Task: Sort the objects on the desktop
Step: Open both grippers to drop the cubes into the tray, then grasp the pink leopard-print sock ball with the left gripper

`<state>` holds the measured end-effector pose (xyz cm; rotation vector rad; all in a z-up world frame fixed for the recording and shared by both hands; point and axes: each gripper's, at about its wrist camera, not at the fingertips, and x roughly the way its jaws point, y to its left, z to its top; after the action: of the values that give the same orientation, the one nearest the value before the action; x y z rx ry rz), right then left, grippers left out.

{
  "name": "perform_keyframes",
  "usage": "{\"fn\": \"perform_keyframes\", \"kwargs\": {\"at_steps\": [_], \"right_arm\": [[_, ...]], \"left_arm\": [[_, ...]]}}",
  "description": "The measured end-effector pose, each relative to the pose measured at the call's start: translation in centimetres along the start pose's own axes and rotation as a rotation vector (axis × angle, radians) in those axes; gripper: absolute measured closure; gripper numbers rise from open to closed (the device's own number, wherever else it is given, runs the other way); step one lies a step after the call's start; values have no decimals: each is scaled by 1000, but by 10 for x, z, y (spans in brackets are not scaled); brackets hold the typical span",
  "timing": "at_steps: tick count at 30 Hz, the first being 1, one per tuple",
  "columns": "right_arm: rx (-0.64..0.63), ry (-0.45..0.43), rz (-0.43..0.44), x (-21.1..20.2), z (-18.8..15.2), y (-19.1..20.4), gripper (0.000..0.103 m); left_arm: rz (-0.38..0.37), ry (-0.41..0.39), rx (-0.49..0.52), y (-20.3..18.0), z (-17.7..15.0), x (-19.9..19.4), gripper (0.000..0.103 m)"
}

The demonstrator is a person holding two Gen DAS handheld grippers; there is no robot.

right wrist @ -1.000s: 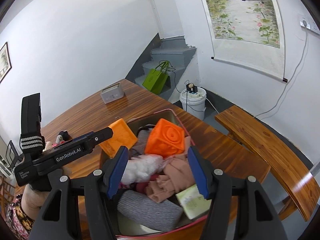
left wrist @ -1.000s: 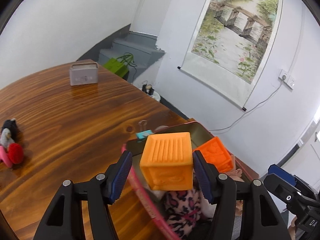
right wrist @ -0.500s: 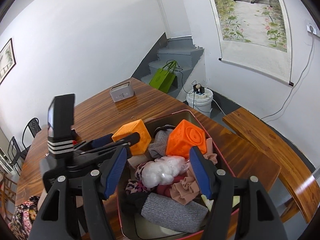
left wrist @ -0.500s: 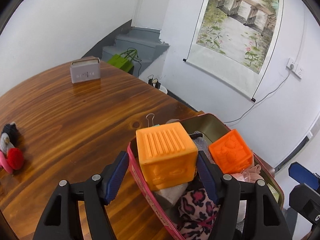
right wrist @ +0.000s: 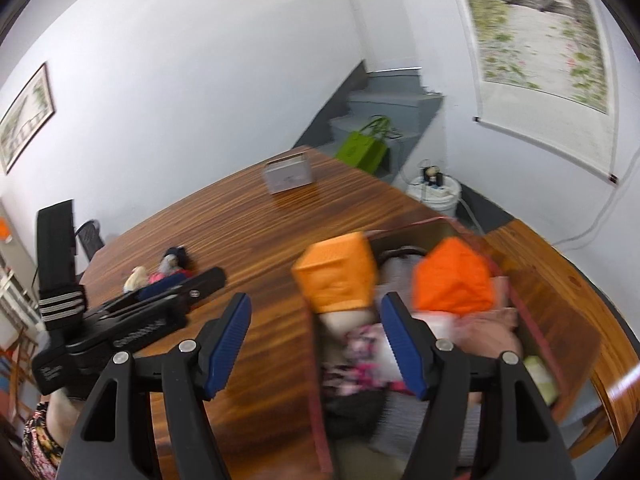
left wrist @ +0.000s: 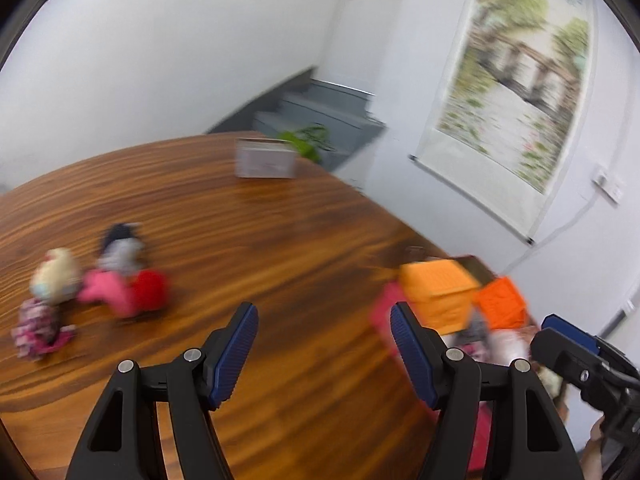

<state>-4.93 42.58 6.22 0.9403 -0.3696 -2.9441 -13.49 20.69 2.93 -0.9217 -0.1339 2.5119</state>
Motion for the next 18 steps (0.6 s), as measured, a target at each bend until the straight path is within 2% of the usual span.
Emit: {"fn": "perform_keyframes", "kwargs": {"at_steps": [6,10,14,18], "right_arm": [[-63,48,98,31,-7,60,31],[-98,94,159,59,-15,103,31],[-114,127,188,83,-22,133,31],[-113,133,195,99,-25,147,31]], "left_arm": [[205,-45,-76,94,-15,-44,33],[314,-39,-143,153,-26,-59,33],[365,-27,-187,194,-28,-54,33],[367,11,-166,212,-25,-34,33]]}}
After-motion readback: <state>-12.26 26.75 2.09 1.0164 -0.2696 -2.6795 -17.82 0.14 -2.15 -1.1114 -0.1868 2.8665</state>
